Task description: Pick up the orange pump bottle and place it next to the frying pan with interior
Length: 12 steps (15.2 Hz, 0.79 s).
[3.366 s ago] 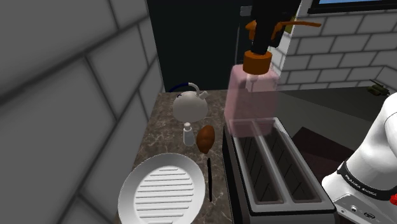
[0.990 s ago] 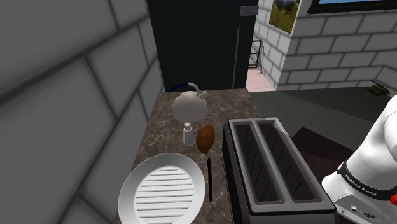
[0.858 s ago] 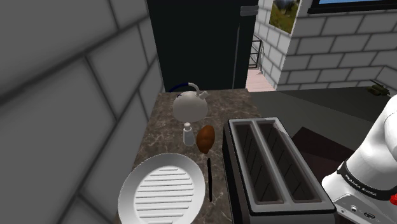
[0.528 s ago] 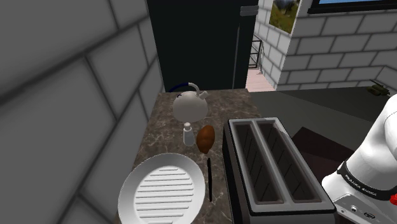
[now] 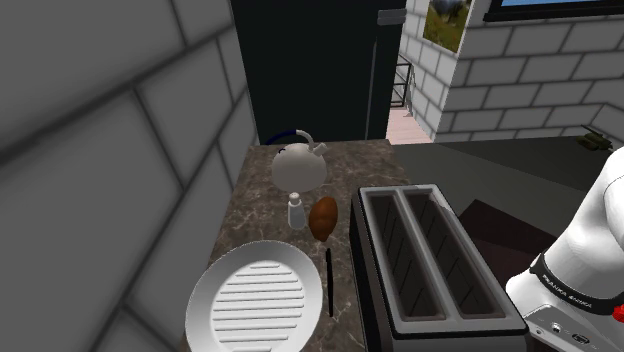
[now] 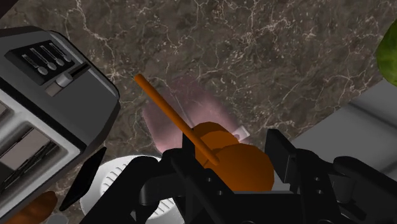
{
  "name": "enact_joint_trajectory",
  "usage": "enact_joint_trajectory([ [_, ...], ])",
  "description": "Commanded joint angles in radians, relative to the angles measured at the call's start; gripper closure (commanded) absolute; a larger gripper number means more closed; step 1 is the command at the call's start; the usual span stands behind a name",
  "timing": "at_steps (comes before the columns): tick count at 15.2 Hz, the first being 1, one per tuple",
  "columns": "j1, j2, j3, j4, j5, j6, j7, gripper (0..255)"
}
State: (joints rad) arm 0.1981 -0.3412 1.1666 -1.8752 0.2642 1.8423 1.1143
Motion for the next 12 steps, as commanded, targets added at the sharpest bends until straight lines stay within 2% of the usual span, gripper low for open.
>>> enact_joint_trajectory([
  [1, 0.002, -0.003, 0.003, -0.026, 0.004, 0.025, -0.002, 255],
  [12, -0.012, 0.011, 0.060, -0.157, 0.008, 0.172, 0.003, 255],
])
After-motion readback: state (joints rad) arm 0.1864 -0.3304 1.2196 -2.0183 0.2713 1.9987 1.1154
